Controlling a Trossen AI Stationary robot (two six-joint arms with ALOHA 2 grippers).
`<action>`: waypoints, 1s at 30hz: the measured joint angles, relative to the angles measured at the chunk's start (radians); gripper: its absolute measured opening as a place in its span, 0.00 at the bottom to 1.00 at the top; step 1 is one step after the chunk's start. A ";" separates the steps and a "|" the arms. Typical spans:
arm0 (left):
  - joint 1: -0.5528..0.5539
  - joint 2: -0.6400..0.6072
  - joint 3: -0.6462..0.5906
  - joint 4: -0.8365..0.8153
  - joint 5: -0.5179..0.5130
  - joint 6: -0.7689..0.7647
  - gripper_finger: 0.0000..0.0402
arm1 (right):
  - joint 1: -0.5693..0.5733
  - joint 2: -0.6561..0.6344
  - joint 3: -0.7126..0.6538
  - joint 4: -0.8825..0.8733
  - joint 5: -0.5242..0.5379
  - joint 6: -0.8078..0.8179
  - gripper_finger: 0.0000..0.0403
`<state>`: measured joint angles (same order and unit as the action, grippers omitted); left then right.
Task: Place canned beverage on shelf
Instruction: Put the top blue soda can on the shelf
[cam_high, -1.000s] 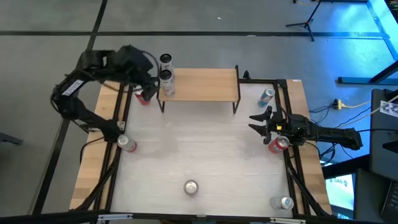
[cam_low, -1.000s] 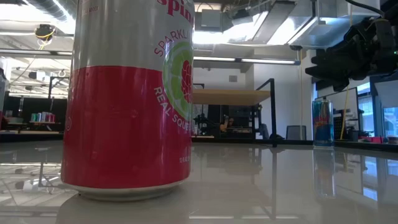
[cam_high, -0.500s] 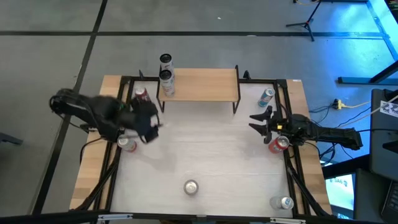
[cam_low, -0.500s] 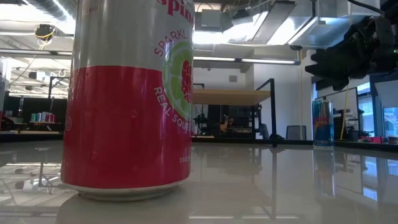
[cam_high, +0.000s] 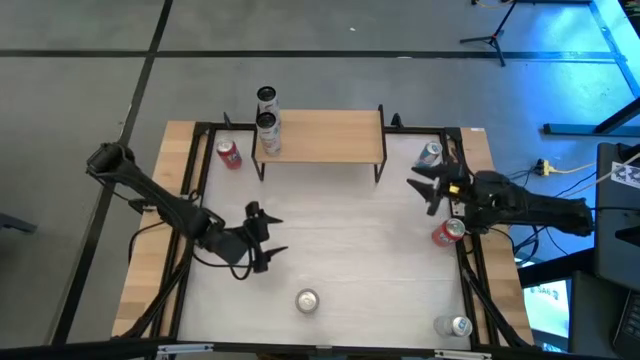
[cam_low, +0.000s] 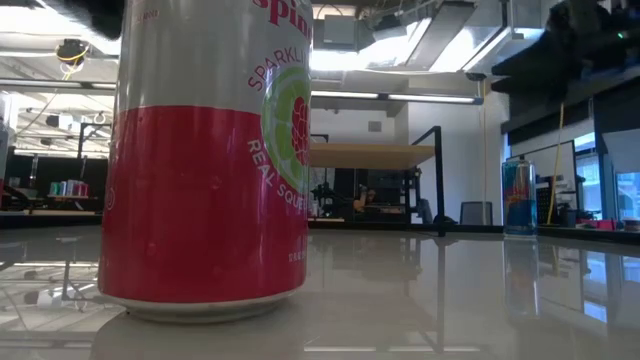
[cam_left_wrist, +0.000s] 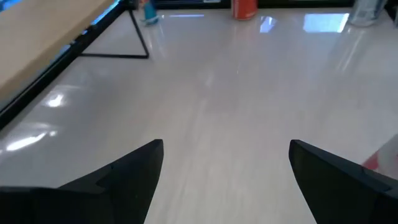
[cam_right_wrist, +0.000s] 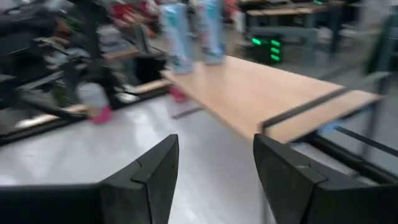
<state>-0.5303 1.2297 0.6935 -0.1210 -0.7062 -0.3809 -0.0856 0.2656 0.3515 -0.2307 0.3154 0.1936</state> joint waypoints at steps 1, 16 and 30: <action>0.002 0.000 -0.043 0.059 -0.002 0.019 0.84 | 0.000 0.032 0.035 -0.031 0.028 0.003 0.51; 0.009 0.000 -0.423 0.616 -0.010 0.062 0.84 | -0.110 0.532 0.594 -0.651 0.342 0.089 0.51; 0.009 0.000 -0.426 0.633 -0.006 0.049 0.84 | -0.521 0.807 0.737 -0.853 0.103 0.009 0.75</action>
<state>-0.5213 1.2297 0.2676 0.5117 -0.7124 -0.3321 -0.6066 1.0723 1.0882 -1.0839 0.4182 0.2026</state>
